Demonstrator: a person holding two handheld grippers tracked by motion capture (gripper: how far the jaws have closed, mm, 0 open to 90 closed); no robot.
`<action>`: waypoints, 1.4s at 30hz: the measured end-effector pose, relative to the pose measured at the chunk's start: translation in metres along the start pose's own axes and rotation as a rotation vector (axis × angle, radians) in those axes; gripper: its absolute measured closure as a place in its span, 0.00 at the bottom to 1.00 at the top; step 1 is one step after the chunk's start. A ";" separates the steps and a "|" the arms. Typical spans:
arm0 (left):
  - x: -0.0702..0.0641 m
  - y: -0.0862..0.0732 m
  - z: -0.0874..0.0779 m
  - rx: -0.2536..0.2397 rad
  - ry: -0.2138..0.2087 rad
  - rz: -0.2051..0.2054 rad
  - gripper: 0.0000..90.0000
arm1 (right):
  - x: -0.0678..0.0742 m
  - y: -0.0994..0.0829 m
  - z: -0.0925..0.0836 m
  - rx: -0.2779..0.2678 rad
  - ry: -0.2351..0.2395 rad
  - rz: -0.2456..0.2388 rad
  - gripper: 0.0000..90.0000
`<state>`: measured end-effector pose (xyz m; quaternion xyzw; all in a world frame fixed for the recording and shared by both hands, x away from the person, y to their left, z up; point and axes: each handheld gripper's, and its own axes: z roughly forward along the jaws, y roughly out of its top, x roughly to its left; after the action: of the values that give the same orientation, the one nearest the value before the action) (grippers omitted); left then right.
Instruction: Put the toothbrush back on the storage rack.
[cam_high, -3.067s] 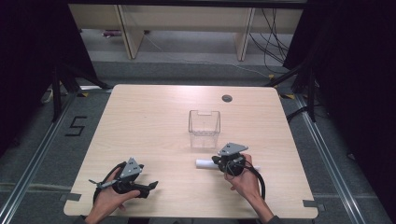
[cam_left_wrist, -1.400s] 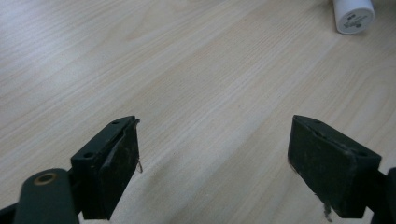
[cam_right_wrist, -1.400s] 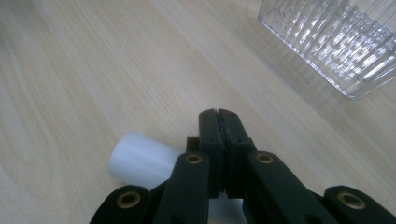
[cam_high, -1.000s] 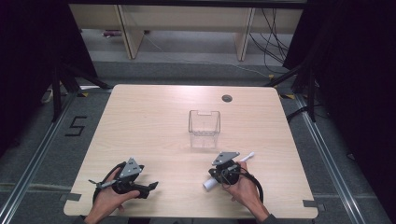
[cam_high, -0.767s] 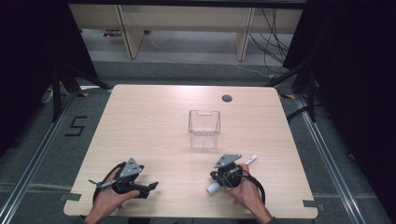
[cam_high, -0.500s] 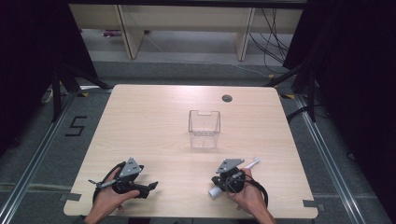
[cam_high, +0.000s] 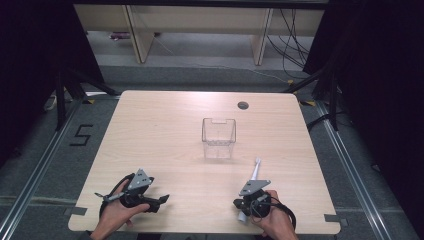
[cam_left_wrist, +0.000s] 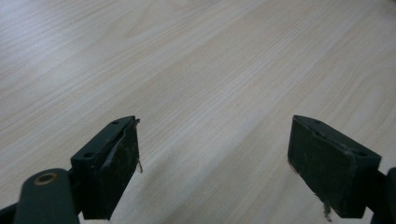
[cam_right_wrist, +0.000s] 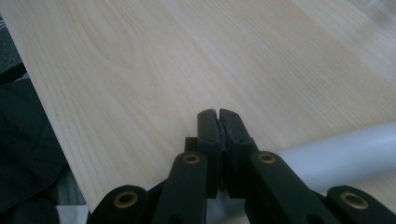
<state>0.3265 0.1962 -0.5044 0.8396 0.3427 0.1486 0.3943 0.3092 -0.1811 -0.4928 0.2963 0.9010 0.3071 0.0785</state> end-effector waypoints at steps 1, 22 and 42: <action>0.000 0.000 0.000 0.000 0.000 0.000 0.18 | 0.000 0.000 0.000 0.000 0.000 0.000 0.98; 0.001 0.000 0.000 0.008 0.009 0.013 0.18 | -0.016 -0.026 -0.020 0.008 -0.059 0.059 0.97; 0.001 0.000 0.000 0.008 0.011 0.019 0.18 | -0.027 -0.031 -0.028 0.035 -0.075 0.077 0.96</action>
<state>0.3274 0.1966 -0.5047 0.8436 0.3374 0.1557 0.3878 0.3070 -0.2305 -0.4903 0.3431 0.8906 0.2830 0.0951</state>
